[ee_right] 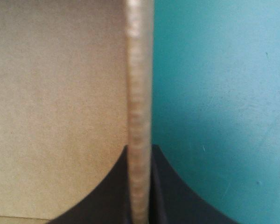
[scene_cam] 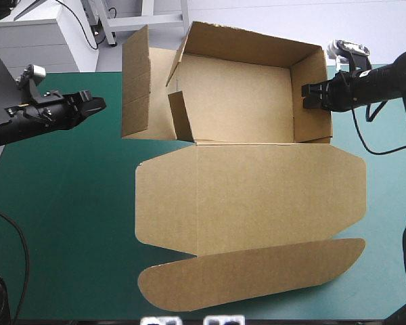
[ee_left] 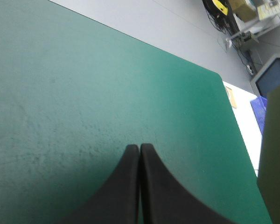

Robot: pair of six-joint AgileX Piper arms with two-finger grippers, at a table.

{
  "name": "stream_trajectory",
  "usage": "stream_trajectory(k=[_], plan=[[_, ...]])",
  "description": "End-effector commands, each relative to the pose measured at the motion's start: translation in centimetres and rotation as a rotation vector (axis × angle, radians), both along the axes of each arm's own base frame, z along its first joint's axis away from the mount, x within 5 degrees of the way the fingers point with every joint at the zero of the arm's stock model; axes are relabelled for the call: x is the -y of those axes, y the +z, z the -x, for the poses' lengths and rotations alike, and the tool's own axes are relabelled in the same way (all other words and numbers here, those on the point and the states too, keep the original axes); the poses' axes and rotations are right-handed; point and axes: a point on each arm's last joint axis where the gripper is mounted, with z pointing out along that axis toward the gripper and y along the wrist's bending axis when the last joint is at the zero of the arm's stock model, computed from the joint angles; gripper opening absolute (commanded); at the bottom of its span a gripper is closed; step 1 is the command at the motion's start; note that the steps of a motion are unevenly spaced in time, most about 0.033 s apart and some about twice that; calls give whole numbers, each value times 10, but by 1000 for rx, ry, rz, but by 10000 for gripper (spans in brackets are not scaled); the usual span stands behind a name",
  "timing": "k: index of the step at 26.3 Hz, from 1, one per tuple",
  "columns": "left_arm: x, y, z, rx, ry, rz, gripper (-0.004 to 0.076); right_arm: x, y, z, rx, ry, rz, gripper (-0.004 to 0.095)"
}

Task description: Fold the box

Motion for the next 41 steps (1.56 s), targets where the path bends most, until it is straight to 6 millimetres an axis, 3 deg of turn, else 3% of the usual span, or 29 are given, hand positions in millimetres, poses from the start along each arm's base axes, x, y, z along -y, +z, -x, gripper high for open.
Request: stream_trajectory(k=[1, 9, 22, 30, 33, 36, 40, 41], plan=[[22, 25, 10, 85, -54, 56, -8, -8, 34, 15, 124, 10, -74, -14], [50, 38, 20, 150, -159, 117, -8, -38, 34, 13, 170, 62, -32, -14], [56, 65, 61, 233, -220, 67, -8, -85, 38, 11, 294, 41, 31, -13], [57, 58, 70, 179, -273, -25, -6, -109, 39, 14, 330, 39, 70, -14], [57, 56, 72, 165, -294, -36, 78, -107, 38, 13, 327, 23, 86, -13], [59, 55, 76, 123, -333, -20, 330, -106, 35, 11, 314, 7, 99, -13], [60, 53, 78, 74, -349, 0, 559, -117, 23, 7, 276, 39, 108, -13], [60, 52, 78, 67, -347, -13, 569, -121, 22, 7, 276, 46, 108, -13]])
